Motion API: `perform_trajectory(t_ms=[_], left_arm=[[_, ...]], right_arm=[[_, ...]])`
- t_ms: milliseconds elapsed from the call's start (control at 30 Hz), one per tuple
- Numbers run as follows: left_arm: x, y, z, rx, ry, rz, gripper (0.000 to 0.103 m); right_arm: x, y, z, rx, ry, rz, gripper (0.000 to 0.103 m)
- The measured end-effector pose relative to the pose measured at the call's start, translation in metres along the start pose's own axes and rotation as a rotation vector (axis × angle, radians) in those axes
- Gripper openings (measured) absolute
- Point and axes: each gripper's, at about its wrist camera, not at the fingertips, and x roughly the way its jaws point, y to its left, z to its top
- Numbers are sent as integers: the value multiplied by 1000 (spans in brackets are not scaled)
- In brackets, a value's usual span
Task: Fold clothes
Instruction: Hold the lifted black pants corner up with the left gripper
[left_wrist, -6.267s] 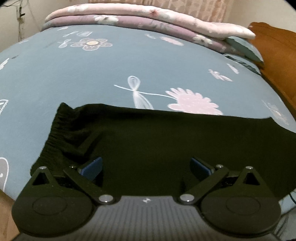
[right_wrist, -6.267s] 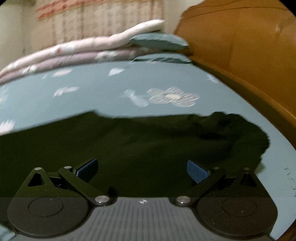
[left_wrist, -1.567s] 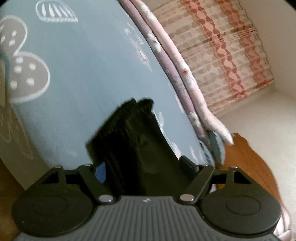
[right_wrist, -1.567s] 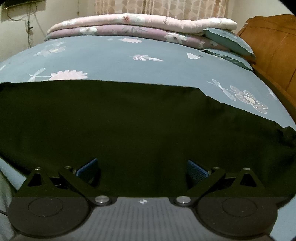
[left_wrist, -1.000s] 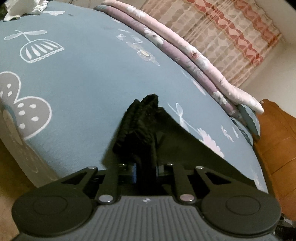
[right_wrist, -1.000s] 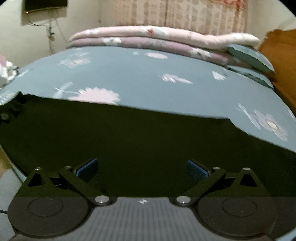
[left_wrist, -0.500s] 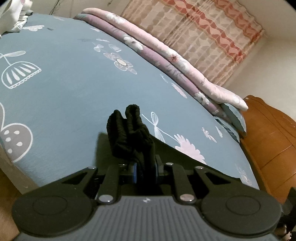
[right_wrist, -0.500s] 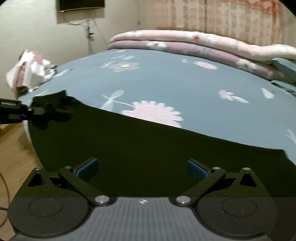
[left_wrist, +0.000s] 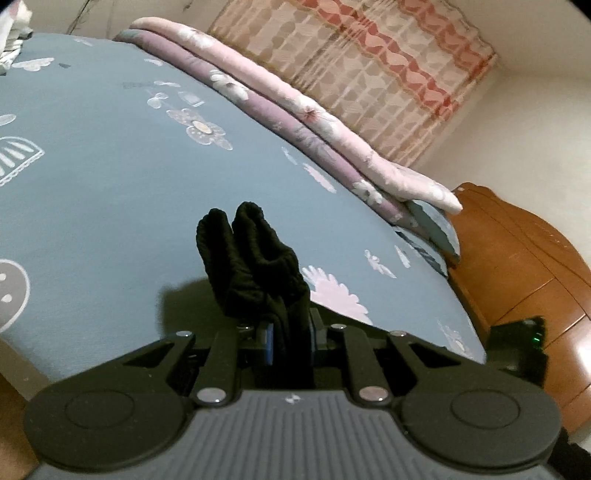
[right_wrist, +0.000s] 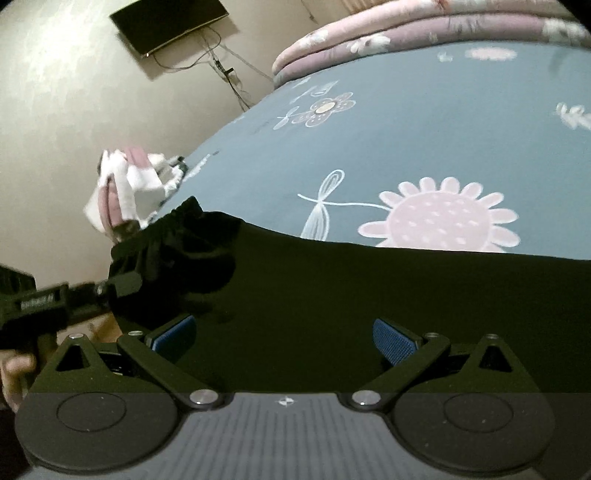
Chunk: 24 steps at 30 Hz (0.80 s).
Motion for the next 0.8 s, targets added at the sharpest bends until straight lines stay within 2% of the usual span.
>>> perform_trajectory(t_ms=[233,567,800], left_arm=[[1,-7,4,3,2,-45,15],[4,-8,6,2,2,-58,15],[6,-11,7,7,6,-69,15]], right_arm=[[22,-27,26,169,-16,122,103],[69,-47,50,195,49,81,103],[65,-37,50,144,31,38,103]])
